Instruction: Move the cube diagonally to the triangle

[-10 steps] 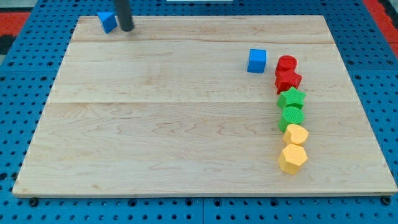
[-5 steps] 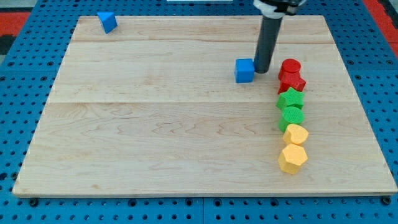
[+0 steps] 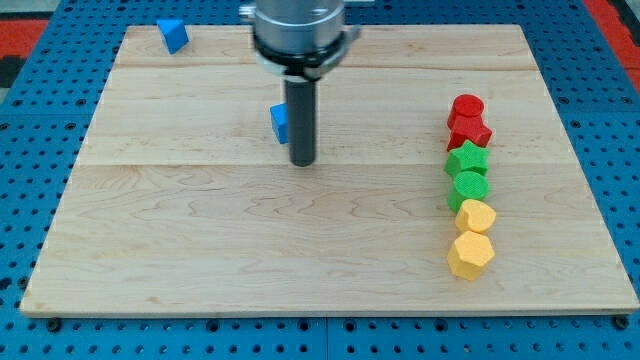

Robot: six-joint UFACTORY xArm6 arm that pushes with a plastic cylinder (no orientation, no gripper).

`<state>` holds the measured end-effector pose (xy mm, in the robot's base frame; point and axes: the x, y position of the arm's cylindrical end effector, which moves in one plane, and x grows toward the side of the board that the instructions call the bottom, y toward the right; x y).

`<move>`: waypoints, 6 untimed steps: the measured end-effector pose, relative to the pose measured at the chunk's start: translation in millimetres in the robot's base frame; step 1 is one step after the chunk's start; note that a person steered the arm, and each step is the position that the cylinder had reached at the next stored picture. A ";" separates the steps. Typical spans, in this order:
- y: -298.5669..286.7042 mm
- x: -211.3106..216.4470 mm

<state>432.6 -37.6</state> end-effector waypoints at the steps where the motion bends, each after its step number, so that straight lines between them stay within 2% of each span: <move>1: -1.2 -48.3; 2: -1.2 -86.8; 3: -1.5 -108.0; 4: 32.7 -111.8; 5: 30.2 -117.3; 6: -12.3 -117.3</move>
<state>315.3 -49.9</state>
